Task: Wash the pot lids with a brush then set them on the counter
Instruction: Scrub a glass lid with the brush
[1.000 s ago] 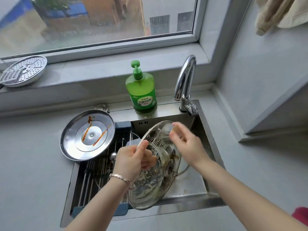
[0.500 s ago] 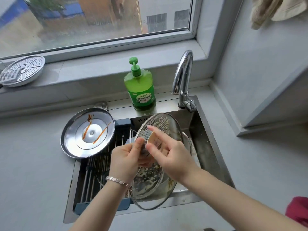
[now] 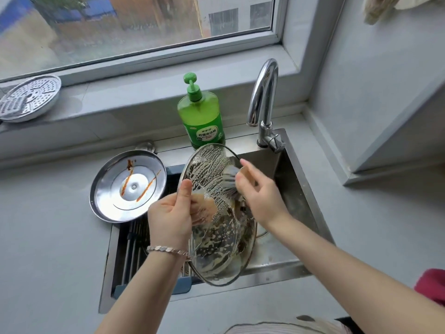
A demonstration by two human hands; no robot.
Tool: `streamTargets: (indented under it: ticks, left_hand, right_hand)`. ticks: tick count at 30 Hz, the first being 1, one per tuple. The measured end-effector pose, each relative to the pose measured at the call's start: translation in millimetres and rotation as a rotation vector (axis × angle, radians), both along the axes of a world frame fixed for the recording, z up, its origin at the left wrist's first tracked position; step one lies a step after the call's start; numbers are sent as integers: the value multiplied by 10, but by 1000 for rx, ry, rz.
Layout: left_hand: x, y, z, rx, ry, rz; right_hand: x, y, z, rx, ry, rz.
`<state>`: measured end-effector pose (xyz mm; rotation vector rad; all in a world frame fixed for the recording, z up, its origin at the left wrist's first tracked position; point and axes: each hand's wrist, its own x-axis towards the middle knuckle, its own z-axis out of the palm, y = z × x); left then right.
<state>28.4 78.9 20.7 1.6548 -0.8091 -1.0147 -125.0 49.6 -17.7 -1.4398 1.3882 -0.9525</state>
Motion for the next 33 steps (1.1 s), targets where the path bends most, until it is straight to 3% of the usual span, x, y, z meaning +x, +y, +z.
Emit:
streamTargets:
  ticks: [3,5,8,12,14,20,25,27,30,33]
  left_hand:
    - [14,-16,-27,63,71,70]
    - [11,-10,-36,93,143,135]
    - [-22,-10,-53,94,164,177]
    - [9,-30,-64,92,180,167]
    - [10,-15,-55,82,147,137]
    - [-146,79,98,23,33,16]
    - [-12,48,130,74,-15,123]
    - [-2,65,119,70,-17,114]
    - [-43,78,154,81,15,121]
    - [2,29,176,127,-6,155]
  right_hand:
    - [189,467,43,-94,108,255]
    - [99,412,-46,-101,191,267]
    - [-42,144,-32,2,145,145]
    - [135,510,164,-154,366,435]
    - [132,412,244,-169,395,401]
    - [148,-382,483,-26,173,239]
    - [233,375,470,-280,411,521]
    - [171,329,409,-310,468,508]
    - [142,-17,406,-191,423,355]
    - [226,227,393,-315,450,413]
